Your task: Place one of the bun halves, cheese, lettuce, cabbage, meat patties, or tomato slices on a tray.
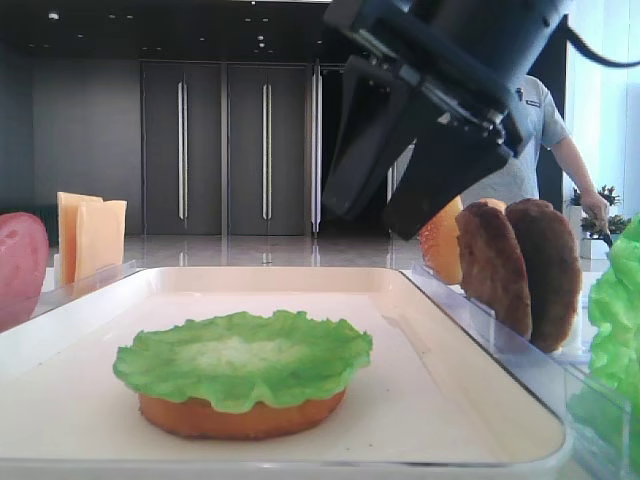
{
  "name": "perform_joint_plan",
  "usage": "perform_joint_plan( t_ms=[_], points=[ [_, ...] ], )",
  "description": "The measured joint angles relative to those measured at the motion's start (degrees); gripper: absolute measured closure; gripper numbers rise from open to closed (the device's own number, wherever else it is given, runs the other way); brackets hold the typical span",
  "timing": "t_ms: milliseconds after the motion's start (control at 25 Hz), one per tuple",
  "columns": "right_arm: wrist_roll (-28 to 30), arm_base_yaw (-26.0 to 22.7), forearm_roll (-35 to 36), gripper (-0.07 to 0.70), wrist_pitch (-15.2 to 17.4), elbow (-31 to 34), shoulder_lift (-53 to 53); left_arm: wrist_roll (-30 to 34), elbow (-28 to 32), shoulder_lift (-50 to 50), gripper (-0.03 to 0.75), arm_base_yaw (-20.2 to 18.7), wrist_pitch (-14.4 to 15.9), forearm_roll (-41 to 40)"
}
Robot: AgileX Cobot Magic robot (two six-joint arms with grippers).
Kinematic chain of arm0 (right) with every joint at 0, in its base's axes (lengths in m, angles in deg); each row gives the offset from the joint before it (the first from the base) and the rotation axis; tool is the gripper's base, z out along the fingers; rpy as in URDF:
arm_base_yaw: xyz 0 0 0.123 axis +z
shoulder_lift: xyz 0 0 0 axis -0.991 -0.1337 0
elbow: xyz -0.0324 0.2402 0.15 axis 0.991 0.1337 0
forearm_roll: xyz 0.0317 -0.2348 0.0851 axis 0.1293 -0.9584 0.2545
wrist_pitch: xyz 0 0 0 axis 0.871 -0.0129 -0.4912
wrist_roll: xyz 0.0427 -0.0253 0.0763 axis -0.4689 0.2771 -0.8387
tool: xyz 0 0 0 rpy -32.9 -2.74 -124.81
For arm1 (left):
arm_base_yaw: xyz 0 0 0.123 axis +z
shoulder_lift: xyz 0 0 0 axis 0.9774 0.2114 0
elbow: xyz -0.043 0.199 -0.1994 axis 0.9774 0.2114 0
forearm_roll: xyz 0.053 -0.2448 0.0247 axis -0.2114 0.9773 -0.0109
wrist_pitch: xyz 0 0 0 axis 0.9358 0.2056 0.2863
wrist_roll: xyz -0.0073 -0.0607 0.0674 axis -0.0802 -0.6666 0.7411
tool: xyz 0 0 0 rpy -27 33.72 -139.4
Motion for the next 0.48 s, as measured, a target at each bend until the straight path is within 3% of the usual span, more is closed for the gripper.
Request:
perform_joint_plan(
  t_ms=[160,480],
  points=[
    [-4.98,0.00,-5.27,0.211,2.06,0.00,5.20,0.00,0.00,0.00,0.557,0.00,0.00,0.00],
    [-18.78,0.00,-18.23,0.219,10.66,0.00,14.71,0.00,0.00,0.00,0.557,0.00,0.00,0.00]
  ],
)
